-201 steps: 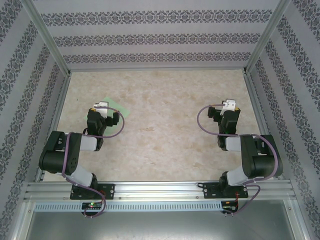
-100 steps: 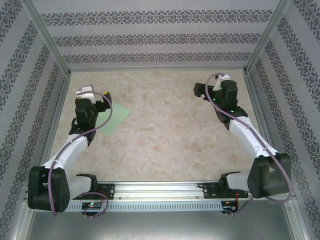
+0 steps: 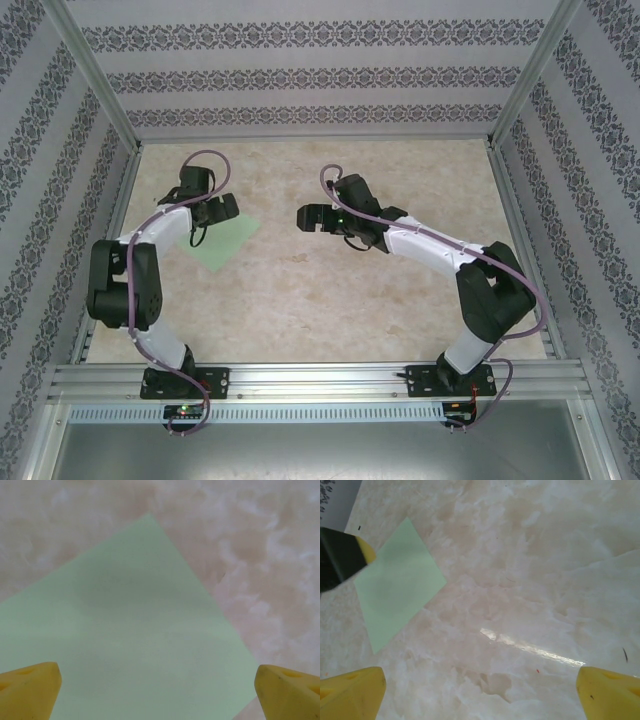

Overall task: Fold a paper plane with a square sheet of paper (pick it up from the middle)
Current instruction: Move the square sheet of paper to the center of the table.

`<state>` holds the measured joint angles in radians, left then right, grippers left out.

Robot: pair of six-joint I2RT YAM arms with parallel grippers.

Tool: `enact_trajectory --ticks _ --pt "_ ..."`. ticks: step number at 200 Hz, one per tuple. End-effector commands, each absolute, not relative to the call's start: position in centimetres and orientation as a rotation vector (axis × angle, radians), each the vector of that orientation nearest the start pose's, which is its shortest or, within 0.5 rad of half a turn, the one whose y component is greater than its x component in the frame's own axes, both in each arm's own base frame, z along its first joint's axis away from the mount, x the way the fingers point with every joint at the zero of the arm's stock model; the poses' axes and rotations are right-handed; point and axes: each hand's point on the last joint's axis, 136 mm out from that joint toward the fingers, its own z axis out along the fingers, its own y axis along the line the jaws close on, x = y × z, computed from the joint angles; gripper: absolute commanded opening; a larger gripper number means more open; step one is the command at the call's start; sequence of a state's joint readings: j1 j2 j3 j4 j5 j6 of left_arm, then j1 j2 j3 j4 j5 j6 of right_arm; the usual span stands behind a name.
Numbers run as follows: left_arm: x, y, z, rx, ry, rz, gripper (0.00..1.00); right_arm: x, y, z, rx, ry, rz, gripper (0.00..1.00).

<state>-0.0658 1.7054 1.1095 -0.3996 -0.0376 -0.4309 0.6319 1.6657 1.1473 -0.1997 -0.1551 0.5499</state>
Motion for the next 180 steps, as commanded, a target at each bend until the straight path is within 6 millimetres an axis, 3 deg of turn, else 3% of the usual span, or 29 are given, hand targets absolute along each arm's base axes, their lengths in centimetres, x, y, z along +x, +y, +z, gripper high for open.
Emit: enact_trajectory --ticks 1,54,101,151,180 --pt "41.9 -2.8 6.6 -0.541 2.627 -0.203 1.00 37.1 30.1 15.1 -0.130 2.396 0.752 0.98" --pt "40.8 -4.9 3.7 -0.471 2.727 -0.268 1.00 36.6 29.2 13.3 -0.098 2.436 0.721 0.98" --pt "38.5 -6.8 1.9 -0.384 2.809 -0.298 1.00 36.4 26.6 12.0 0.008 2.451 0.679 0.98" --pt "36.3 -12.6 1.0 -0.176 2.859 -0.462 1.00 36.3 23.5 12.2 0.090 2.432 0.621 0.98" --pt "34.7 -16.2 0.8 -0.048 2.885 -0.462 1.00 36.2 20.9 12.0 0.179 2.417 0.571 0.98"
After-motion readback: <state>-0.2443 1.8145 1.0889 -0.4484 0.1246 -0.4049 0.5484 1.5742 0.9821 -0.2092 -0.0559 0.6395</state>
